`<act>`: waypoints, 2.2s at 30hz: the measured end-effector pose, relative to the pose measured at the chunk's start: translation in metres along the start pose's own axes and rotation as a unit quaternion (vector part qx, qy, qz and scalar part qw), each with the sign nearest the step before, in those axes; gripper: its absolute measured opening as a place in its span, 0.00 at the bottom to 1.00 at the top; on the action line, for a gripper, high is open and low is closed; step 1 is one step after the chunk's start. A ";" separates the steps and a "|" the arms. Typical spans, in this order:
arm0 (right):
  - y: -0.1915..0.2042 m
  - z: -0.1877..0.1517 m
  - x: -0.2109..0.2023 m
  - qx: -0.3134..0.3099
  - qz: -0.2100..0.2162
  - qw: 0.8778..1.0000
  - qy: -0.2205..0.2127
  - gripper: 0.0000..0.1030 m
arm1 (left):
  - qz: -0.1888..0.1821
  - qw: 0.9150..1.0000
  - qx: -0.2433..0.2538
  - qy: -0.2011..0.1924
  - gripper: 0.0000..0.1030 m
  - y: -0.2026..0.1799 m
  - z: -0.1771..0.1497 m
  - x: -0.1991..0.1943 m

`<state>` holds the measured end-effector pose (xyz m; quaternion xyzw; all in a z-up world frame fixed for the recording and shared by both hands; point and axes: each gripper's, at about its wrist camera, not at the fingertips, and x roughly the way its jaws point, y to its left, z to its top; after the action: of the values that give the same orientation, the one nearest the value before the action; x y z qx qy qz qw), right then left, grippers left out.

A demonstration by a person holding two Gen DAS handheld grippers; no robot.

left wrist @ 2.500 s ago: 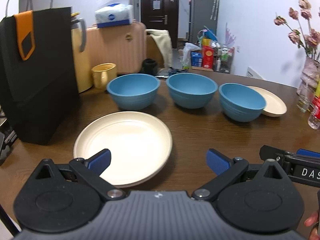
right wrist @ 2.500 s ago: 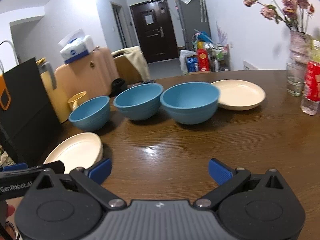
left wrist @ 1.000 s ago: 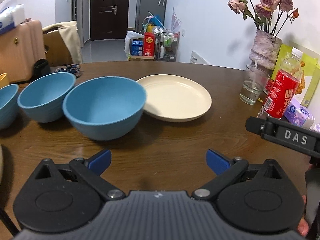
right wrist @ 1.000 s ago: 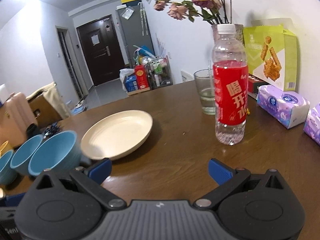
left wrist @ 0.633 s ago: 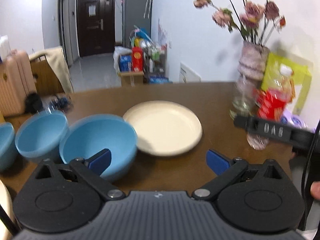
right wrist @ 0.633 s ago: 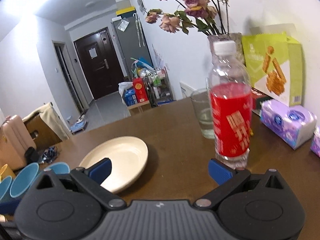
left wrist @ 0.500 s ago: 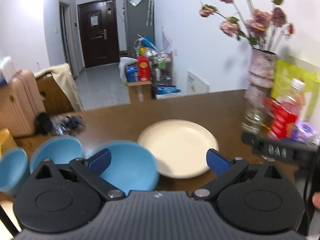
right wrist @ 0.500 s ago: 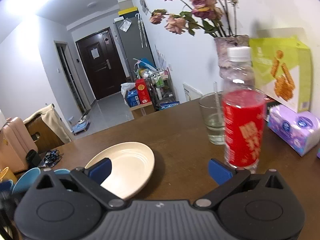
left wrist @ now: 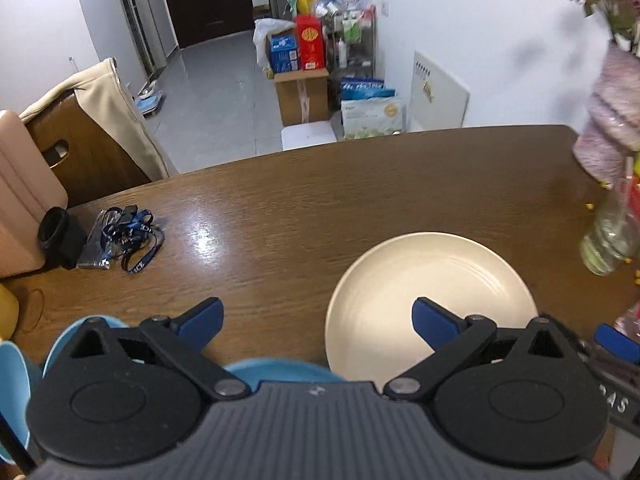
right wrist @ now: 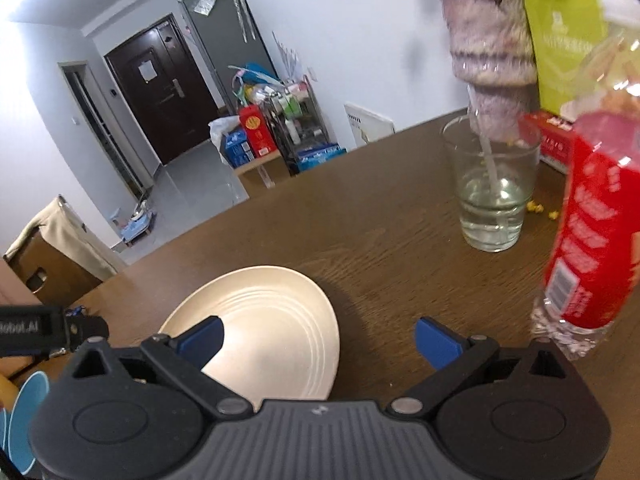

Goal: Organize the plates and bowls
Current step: 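Close both tools on the rim of the cream plate by the vase, then carry the held cream plate with both tools back toward the blue bowls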

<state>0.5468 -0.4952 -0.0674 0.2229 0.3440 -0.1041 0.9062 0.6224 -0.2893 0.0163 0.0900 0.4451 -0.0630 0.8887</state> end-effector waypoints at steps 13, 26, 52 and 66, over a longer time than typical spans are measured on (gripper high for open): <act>-0.023 0.005 0.026 0.019 -0.008 0.999 0.036 0.84 | -0.001 0.998 0.016 0.059 0.72 -0.015 0.018 0.064; -0.027 0.002 0.035 0.025 -0.005 0.998 0.049 0.62 | -0.001 0.994 0.014 0.110 0.43 -0.013 0.014 0.096; -0.020 -0.007 0.053 0.027 0.036 0.996 0.075 0.09 | -0.018 0.994 0.016 0.111 0.15 -0.017 0.007 0.100; -0.028 -0.007 0.046 0.046 0.035 0.997 0.060 0.06 | -0.009 0.996 0.028 0.090 0.14 -0.029 0.008 0.086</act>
<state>0.5668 -0.5184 -0.1121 0.2822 0.3848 -0.0747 0.8756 0.6738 -0.3222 -0.0508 0.1158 0.5219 -0.0753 0.8418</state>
